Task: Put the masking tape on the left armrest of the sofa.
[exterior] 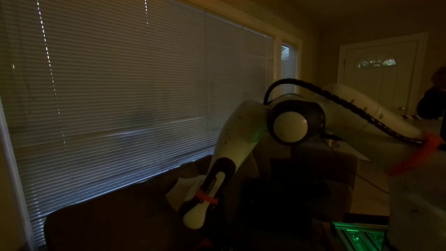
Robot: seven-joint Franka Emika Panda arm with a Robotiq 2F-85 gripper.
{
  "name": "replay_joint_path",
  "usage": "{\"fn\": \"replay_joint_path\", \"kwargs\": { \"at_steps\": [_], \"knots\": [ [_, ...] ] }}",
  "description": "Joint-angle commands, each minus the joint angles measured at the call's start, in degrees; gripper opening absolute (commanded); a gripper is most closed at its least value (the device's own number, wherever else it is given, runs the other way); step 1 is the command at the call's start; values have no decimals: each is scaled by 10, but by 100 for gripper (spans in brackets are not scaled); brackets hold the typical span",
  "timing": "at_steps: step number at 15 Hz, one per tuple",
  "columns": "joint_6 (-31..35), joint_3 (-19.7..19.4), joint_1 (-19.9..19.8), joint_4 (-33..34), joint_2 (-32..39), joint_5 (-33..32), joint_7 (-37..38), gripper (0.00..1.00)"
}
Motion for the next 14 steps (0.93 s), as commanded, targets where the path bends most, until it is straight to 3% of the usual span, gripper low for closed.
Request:
{"fn": "replay_joint_path", "kwargs": {
  "at_steps": [1,6,7,8,13,14],
  "knots": [
    [21,26,4,-35,-74,17,7,5],
    [2,64,9,-18,-140,75,9,5],
    [5,55,12,-2,-111,60,2,5],
    [4,57,14,-2,-121,62,2,20],
    [4,54,12,-2,-111,61,2,20],
    [4,54,12,-2,-111,61,2,5]
  ]
}}
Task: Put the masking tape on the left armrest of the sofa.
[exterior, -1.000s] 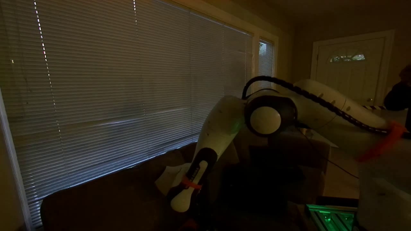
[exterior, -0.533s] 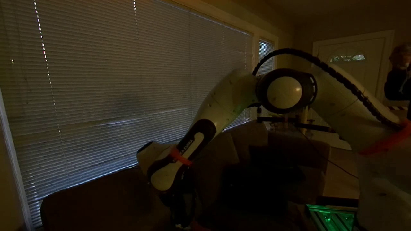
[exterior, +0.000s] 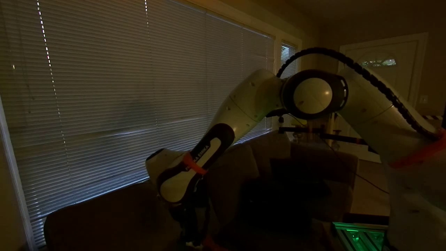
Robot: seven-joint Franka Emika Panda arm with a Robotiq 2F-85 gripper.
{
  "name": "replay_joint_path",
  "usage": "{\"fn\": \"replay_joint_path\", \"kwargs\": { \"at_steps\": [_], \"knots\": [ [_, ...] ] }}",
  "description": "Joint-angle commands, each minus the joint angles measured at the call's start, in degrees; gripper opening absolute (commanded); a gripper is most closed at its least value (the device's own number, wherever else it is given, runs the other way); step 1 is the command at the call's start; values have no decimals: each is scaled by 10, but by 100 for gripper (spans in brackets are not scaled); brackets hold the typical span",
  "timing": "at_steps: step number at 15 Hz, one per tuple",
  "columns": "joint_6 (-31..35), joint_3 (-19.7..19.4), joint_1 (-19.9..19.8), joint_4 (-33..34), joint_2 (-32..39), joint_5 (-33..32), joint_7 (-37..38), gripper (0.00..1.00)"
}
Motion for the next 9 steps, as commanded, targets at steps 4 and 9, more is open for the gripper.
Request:
{"fn": "replay_joint_path", "kwargs": {
  "at_steps": [4,9],
  "knots": [
    [13,-7,30,81,33,-37,-3,5],
    [-44,3,72,249,110,-80,-45,5]
  ]
}}
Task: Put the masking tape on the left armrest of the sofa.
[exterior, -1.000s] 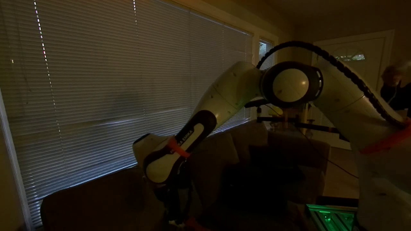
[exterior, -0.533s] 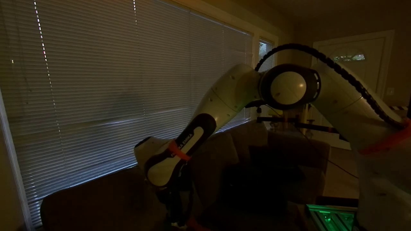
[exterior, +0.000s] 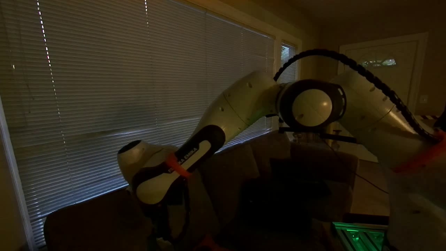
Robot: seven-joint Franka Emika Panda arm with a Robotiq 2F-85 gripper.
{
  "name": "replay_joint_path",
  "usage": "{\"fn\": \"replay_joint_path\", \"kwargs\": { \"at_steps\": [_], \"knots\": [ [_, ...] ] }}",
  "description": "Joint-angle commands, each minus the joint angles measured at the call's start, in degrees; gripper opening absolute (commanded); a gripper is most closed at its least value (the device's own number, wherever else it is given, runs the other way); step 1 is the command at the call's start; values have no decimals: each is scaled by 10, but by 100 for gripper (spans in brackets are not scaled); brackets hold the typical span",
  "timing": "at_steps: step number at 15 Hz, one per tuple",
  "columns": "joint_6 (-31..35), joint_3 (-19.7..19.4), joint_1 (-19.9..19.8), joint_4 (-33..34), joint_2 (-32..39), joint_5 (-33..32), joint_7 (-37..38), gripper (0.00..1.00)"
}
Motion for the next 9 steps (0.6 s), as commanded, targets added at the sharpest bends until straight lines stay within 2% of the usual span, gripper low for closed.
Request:
{"fn": "replay_joint_path", "kwargs": {
  "at_steps": [1,5,9],
  "knots": [
    [-68,5,37,142,77,-28,-44,5],
    [-136,18,73,257,140,-31,-104,5],
    [-194,14,108,362,198,-40,-140,5]
  ]
}}
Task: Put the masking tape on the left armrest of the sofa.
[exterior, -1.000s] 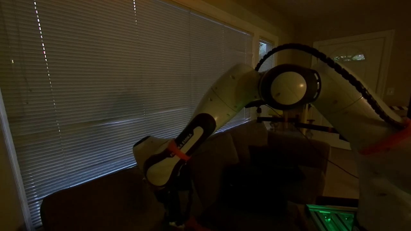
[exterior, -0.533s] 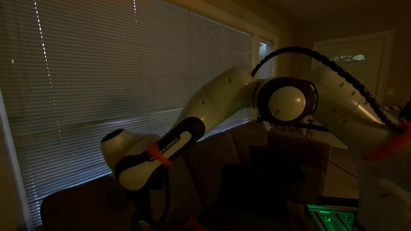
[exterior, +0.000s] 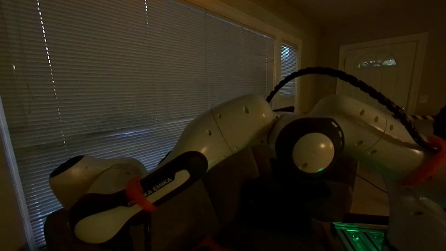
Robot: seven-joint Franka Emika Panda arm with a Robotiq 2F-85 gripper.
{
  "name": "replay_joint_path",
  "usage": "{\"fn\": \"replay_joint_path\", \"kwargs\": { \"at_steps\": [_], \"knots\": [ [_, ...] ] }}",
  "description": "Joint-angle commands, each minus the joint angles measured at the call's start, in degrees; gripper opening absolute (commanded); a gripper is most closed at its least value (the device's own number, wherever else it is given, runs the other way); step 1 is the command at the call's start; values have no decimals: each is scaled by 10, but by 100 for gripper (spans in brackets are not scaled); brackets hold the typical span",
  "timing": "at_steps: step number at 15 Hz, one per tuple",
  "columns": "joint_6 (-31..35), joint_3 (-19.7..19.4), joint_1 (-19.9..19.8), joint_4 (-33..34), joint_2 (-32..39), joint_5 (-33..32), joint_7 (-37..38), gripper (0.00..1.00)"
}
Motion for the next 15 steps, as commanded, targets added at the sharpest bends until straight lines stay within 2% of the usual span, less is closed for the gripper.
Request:
{"fn": "replay_joint_path", "kwargs": {
  "at_steps": [1,2,3,8,9,10,15],
  "knots": [
    [-55,-1,22,134,77,-16,-36,5],
    [-20,0,14,48,27,-5,-15,5],
    [-22,0,18,59,34,-5,-16,20],
    [-22,-1,14,58,34,-5,-15,20],
    [-22,-1,14,58,34,-5,-15,5],
    [-28,-3,18,56,30,-9,-16,5],
    [-48,4,47,147,96,-17,-57,5]
  ]
}}
